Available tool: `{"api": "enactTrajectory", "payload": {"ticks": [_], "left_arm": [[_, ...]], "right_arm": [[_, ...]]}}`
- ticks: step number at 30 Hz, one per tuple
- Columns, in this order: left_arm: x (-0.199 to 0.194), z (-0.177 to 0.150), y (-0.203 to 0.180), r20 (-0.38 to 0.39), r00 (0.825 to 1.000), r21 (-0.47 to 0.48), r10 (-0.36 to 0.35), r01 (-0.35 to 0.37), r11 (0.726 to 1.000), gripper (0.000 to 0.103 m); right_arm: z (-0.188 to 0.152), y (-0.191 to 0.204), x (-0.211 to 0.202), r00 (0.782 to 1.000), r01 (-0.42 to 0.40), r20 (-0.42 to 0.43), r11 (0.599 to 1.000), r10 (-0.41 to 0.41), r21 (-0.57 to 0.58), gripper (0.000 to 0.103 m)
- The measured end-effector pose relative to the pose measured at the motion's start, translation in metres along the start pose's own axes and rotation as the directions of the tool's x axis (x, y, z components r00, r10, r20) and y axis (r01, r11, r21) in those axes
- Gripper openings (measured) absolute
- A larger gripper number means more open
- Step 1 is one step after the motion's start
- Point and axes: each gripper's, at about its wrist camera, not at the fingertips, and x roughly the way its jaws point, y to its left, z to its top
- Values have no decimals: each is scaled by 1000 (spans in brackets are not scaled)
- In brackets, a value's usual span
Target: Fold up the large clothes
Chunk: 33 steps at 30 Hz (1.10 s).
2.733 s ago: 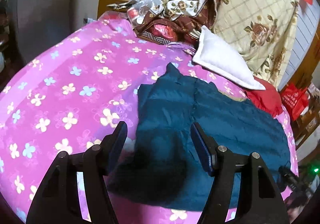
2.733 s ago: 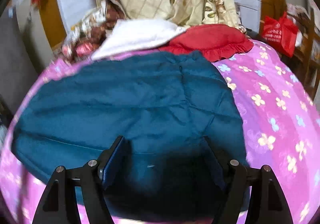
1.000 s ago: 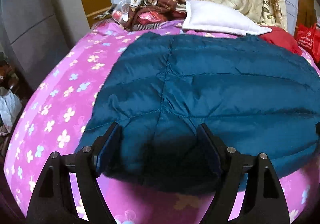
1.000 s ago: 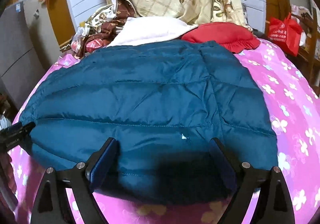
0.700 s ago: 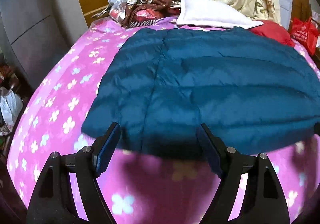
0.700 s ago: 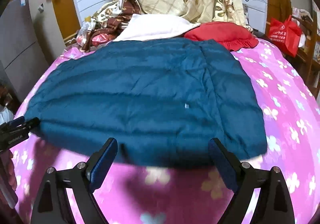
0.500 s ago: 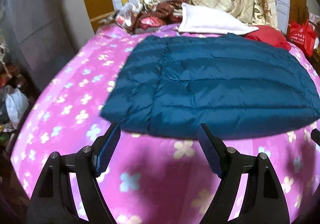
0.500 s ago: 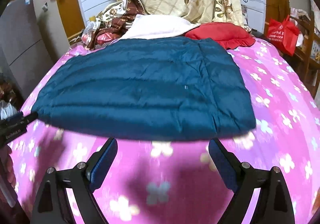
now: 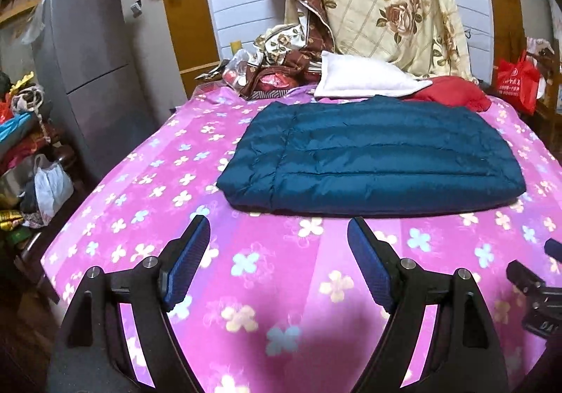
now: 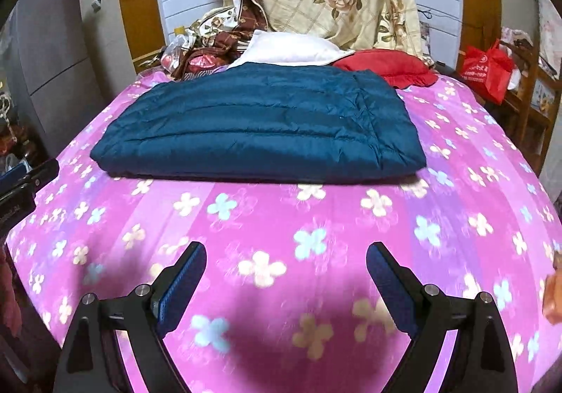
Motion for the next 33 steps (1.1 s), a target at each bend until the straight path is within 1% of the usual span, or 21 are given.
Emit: {"api": "enactTrajectory", "payload": {"ticks": [7,13,16,21,27,33], "left_arm": [[-36,-10,5,-12,998,-33,-65,65,997,81],[-60,-16,10,-10,995,-68,-95,94,993,81],[-73,-18,13,13,995,-86,-100,101,991,81],[-93,-20,16,44,992,-83,-119,122,989,81],[-107,-20,19,76,987,-90,-141,148,985,81],[-118,-21,20,116,982,-78,-151,160,984,83]], "right_arm": [[-15,4,-22,1000,9,-19,999,-9,40,91],[-23,5,-38,999,34,-28,998,-33,54,91],[-28,10,-47,998,53,-22,998,-52,39,91],[-33,19,-58,997,73,-10,997,-73,2,91],[-33,28,-68,997,80,4,997,-80,-20,91],[-34,33,-74,996,86,18,996,-85,-39,91]]}}
